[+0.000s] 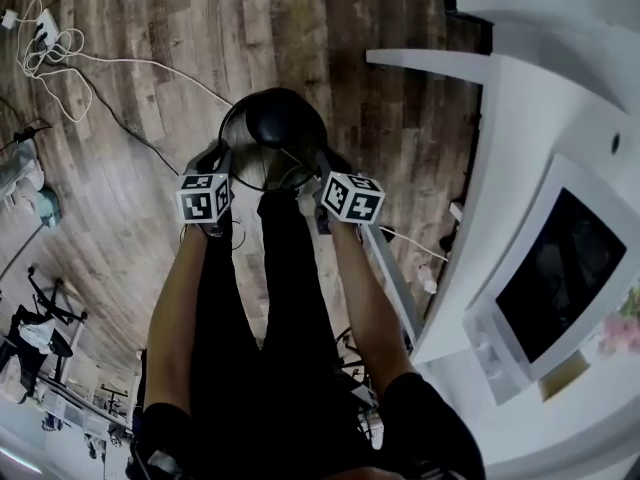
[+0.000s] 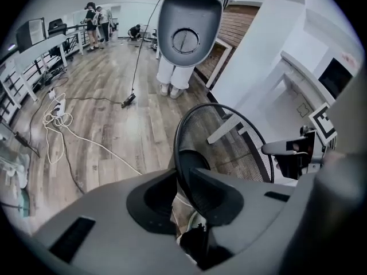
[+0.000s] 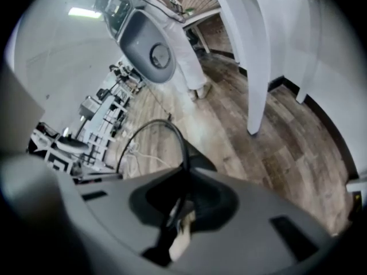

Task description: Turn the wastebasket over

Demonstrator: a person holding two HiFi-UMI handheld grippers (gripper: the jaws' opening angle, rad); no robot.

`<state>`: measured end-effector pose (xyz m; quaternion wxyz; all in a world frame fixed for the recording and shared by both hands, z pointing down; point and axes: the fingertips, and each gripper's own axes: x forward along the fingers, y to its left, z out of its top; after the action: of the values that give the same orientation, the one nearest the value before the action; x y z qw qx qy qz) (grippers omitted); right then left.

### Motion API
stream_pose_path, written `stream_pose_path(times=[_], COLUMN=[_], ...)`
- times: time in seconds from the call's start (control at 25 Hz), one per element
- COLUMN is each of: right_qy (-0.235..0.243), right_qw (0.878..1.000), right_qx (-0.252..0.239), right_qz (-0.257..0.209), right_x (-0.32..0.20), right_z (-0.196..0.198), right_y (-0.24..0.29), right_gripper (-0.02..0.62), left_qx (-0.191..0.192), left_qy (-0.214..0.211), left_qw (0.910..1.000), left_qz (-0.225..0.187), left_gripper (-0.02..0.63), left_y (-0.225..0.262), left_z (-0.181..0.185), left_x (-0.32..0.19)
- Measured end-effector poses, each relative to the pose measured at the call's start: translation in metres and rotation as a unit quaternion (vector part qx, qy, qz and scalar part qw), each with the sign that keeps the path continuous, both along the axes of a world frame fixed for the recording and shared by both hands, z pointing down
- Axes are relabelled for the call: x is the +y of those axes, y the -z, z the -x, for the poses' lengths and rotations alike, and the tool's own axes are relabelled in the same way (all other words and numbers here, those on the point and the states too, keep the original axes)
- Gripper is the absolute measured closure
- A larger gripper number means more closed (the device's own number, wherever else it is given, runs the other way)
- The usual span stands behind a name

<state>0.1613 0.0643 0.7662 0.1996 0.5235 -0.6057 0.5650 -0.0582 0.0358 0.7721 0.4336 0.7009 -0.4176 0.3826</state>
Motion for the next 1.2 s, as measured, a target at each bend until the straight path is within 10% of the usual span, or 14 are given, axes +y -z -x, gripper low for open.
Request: stream_pose_path(times=[1.2], right_qy=[0.002], right_qw=[0.998], right_qx=[0.057], right_qz=[0.030], right_x=[-0.188], right_z=[0.138], right_y=[-0.163], right_gripper=[0.541], left_qx=[0.038], left_qy=[0.060], left_qw=[0.9970], left_qz=[0.031], left_gripper=[0.523], left_y=[-0.162], left_z=[0.143], left_x=[-0.178])
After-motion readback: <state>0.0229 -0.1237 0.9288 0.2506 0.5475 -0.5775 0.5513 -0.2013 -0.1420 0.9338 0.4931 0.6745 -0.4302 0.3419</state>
